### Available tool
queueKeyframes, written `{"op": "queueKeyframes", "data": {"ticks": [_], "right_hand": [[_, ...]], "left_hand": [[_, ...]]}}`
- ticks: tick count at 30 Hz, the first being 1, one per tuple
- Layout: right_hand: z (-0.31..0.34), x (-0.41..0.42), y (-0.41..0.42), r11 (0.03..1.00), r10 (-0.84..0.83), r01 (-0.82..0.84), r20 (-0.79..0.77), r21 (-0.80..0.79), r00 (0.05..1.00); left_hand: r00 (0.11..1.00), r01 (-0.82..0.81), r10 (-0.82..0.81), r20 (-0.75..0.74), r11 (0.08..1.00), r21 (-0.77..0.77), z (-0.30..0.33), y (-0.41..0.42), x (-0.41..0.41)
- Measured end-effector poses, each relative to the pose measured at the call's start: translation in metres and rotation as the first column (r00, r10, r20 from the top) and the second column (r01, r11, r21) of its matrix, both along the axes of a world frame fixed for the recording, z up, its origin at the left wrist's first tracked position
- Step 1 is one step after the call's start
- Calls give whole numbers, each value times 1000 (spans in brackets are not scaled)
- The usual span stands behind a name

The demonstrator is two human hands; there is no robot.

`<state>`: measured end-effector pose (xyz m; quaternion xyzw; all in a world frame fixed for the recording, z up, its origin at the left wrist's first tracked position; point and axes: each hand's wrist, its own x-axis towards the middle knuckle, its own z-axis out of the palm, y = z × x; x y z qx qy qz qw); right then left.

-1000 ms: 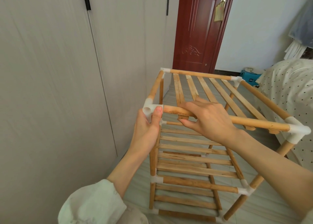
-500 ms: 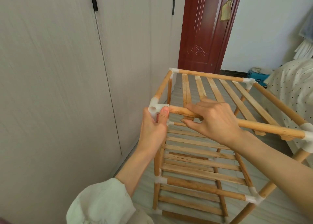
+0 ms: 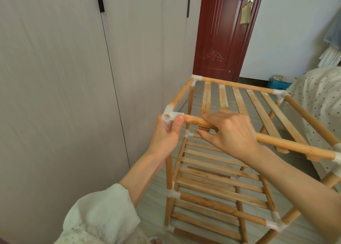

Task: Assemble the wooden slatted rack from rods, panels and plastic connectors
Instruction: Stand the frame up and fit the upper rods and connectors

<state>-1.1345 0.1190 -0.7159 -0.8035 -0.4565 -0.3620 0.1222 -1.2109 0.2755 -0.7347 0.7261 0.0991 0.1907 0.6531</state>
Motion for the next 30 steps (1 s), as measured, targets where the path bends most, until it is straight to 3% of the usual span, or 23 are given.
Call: {"op": "queueKeyframes", "data": {"ticks": [4,10,16,18,20,21,22,24,26,27,28,30], "right_hand": [[4,0,3,1000,-5,5,-18,-28,1000],[-1,0,-2,999,-3,0,-71,-33,997],[7,-1,-5,995,-40,23,-169,-99,985],[21,-4,5,997,-60,44,-324,-56,944],[41,2,24,989,-115,149,-562,15,819],[49,9,36,975,-123,216,-693,49,710],[55,17,49,959,-99,274,-820,73,564],[61,26,77,938,43,331,-982,102,182],[57,35,98,916,248,358,-957,182,-147],[53,40,105,884,349,406,-905,232,-242],[48,44,112,843,434,470,-848,262,-304],[39,52,121,794,506,542,-793,275,-339]], "left_hand": [[999,45,-46,-28,999,-24,5,8,-1],[997,36,-19,76,973,-226,-4,4,-6],[989,78,-54,141,982,-171,-8,4,-6],[988,82,-59,141,984,-161,-9,4,-5],[986,94,-69,152,982,-165,-10,3,-5],[985,100,-73,158,981,-168,-11,3,-5],[984,105,-78,160,980,-172,-11,3,-5],[984,116,-88,157,977,-181,-12,3,-5],[984,127,-100,148,973,-192,-13,3,-5],[985,131,-106,138,973,-189,-13,3,-4],[985,133,-111,128,974,-181,-13,4,-4],[987,133,-116,110,978,-160,-13,4,-3]]}}
